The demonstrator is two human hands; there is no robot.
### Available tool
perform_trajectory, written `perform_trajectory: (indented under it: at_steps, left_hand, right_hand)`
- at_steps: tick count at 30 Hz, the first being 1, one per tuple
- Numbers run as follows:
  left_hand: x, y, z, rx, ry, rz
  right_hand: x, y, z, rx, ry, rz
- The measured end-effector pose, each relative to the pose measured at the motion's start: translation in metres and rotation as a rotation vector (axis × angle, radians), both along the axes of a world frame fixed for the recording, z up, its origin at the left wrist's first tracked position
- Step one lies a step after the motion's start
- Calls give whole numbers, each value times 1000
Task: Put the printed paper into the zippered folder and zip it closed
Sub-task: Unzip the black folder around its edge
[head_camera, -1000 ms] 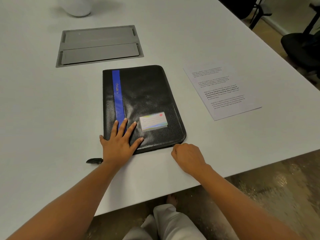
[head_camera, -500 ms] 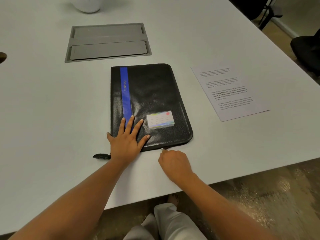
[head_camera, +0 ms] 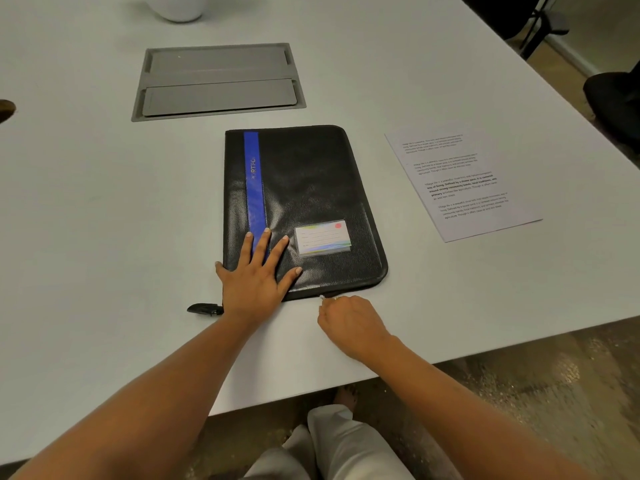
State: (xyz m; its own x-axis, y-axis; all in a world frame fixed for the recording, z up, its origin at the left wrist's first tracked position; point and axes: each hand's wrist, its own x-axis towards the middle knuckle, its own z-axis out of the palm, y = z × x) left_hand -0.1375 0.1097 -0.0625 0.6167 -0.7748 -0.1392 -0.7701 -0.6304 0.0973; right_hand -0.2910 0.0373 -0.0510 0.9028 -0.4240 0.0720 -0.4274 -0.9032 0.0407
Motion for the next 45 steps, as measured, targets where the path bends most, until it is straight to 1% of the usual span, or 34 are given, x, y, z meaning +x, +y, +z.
perform_trajectory:
  at_steps: [8, 14, 19, 22, 24, 29, 32, 34, 37, 41, 45]
  left_hand:
    - [-1, 0, 1, 3, 7, -8]
    - [0, 0, 0, 8, 11, -8]
    - [9, 0, 1, 26, 131, -32]
    - [16, 5, 5, 73, 204, -103]
    - [18, 8, 7, 83, 220, -144]
    - [16, 12, 5, 94, 156, -184]
    - [14, 12, 1, 111, 101, -191]
    - [13, 11, 0, 114, 88, -192]
    - [12, 11, -1, 112, 85, -192]
    - [12, 10, -3, 110, 81, -188]
    - [12, 10, -3, 104, 97, -189]
  right_hand:
    - [-1, -2, 1, -30, -12, 36]
    - [-1, 4, -6, -14, -4, -36]
    - [-4, 6, -5, 10, -4, -88]
    - [-6, 4, -2, 18, 2, -120]
    - [-7, 3, -3, 4, -6, -127]
    - [-6, 1, 3, -31, 9, -113]
    - [-5, -1, 1, 52, 62, -63]
    - [-4, -1, 1, 64, 0, -48]
    - [-2, 4, 3, 113, -10, -70]
    - [0, 4, 3, 22, -32, -26]
    - [3, 8, 3, 29, -66, 16]
